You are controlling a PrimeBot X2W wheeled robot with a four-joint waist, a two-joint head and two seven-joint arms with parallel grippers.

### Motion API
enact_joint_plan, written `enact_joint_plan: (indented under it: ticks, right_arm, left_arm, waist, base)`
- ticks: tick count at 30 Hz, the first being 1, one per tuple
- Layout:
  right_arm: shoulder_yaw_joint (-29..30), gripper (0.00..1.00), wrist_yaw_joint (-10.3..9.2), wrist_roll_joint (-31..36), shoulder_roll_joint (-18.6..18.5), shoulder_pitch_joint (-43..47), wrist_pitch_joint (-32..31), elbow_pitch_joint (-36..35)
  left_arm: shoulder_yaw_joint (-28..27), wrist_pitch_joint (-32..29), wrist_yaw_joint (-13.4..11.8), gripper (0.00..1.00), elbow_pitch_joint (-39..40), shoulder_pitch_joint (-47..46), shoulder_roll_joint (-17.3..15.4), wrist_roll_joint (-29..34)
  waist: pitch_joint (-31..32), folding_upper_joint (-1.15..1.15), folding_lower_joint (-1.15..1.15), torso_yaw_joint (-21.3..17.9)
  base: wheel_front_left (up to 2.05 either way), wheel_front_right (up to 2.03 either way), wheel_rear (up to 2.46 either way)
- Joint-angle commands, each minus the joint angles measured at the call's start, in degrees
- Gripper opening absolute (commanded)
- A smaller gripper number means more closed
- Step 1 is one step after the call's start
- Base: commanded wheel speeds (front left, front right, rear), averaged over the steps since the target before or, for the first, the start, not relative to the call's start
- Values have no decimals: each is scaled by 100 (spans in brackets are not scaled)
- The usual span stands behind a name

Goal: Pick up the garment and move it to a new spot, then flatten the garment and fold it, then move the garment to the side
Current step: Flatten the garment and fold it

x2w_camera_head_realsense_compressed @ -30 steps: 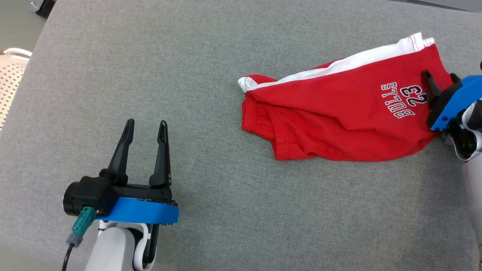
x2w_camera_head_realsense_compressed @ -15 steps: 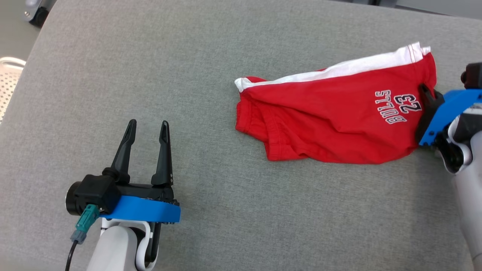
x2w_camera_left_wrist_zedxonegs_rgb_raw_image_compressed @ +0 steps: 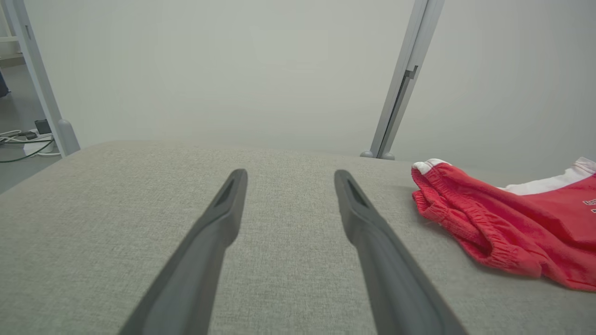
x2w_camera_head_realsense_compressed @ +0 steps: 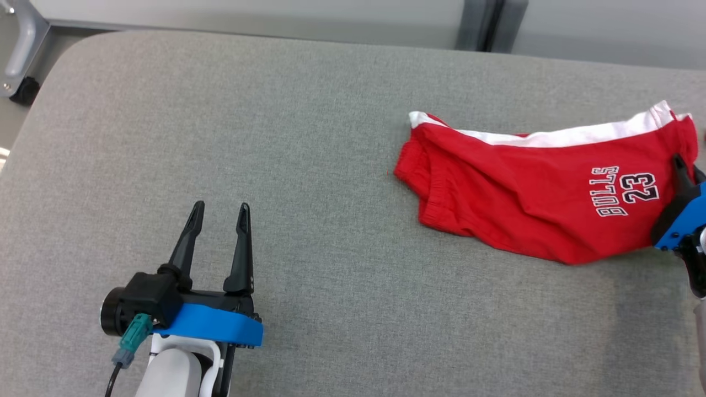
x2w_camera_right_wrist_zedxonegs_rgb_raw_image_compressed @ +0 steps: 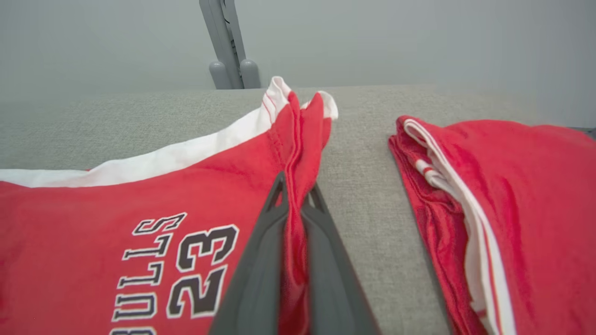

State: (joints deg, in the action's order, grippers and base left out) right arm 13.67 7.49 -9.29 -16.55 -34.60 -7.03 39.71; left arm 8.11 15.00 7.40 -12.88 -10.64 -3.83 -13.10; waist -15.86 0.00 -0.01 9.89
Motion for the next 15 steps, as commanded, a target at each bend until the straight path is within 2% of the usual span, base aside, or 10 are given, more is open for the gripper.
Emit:
enact_joint_plan:
  ticks: [1,7,11,15]
  right_arm:
    - [89,0,0,101,64,108,-30,-90]
    - [183,0,1,552,524,175,-345,-633]
    - [-176,0,1,748,931,37,-625,-1024]
    - [-627,0,1,720,1190,-171,-848,-1033]
  left_arm:
    - [9,22,8,100,-24,27,-35,3]
    - [81,22,9,100,-124,101,-50,-35]
    - [97,22,9,100,-156,112,-48,-59]
    - [137,22,9,100,-170,75,-27,-101]
  waist:
    - [114,0,1,-64]
    - [300,0,1,-41]
    - [354,0,1,18]
    - [358,0,1,141]
  base:
    - [0,0,0]
    - [0,0,0]
    - [0,0,0]
    - [0,0,0]
